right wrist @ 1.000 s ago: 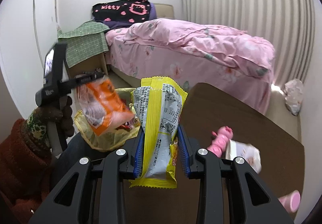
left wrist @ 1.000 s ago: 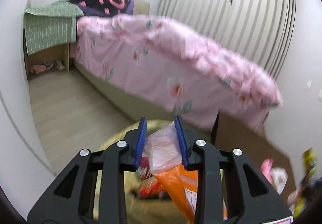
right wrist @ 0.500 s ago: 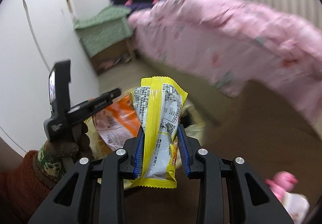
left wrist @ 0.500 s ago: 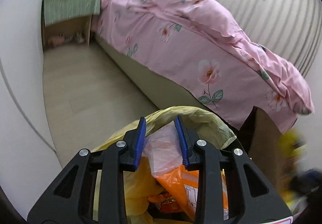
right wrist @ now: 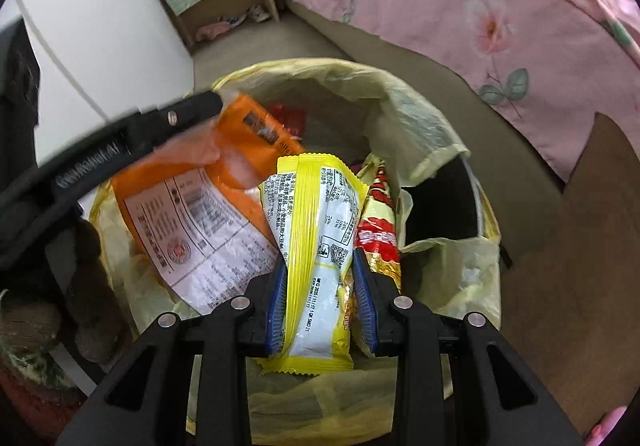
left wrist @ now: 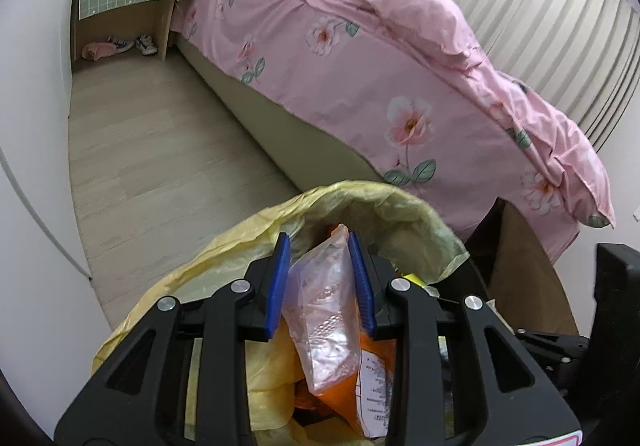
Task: Collect trash
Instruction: 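Carry the orange bag and yellow wrapper over the yellow trash bag and open both tools, then move both tools back over the table toward the white paper bag and pink wrapper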
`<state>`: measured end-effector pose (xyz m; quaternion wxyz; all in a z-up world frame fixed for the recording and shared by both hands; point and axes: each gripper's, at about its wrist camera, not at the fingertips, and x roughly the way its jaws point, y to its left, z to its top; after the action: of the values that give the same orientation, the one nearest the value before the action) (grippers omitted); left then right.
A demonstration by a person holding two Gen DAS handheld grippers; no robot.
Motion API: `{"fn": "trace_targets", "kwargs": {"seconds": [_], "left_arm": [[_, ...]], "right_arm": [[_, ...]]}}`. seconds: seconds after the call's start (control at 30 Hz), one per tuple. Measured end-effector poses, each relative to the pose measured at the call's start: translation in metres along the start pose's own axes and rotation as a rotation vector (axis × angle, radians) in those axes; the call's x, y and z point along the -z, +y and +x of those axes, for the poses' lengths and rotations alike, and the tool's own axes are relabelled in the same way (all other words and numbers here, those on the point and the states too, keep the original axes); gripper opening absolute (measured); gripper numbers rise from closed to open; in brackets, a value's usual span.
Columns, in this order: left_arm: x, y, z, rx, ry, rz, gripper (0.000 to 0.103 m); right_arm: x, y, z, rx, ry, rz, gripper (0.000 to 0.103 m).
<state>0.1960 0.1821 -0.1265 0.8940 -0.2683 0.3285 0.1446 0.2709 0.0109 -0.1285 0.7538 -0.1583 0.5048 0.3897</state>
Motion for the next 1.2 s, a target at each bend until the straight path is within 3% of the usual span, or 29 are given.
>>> {"fn": "trace_targets", "kwargs": {"seconds": [0.07,0.2,0.23,0.5,0.73,0.83,1.0,1.2], "left_arm": [[0.000,0.004,-0.003,0.022,0.010,-0.025,0.029],[-0.006,0.002,-0.019,0.054,-0.031,-0.036,0.060],[-0.007,-0.002,-0.026,0.045,-0.052,-0.022,0.063],[-0.016,-0.023,-0.081,-0.011,-0.220,0.050,0.067],[-0.016,-0.019,-0.103,0.009,-0.203,0.039,0.067],[-0.014,-0.024,-0.114,0.031,-0.211,0.065,0.067],[-0.001,-0.050,-0.121,0.101,-0.197,0.125,0.067],[0.045,-0.120,-0.116,0.288,-0.101,0.314,0.067]], "right_arm": [[0.004,0.001,-0.005,-0.010,-0.030,0.000,0.036],[0.005,0.003,-0.019,-0.022,-0.088,0.020,0.047],[0.006,0.004,-0.022,-0.019,-0.097,0.025,0.048],[0.036,0.012,-0.064,-0.003,-0.183,0.000,0.060],[0.049,0.013,-0.086,-0.009,-0.203,0.030,0.061],[0.067,0.016,-0.107,0.038,-0.222,0.006,0.061],[0.124,0.004,-0.157,0.168,-0.306,0.050,0.061],[0.214,-0.027,-0.218,0.306,-0.419,0.224,0.061]]}}
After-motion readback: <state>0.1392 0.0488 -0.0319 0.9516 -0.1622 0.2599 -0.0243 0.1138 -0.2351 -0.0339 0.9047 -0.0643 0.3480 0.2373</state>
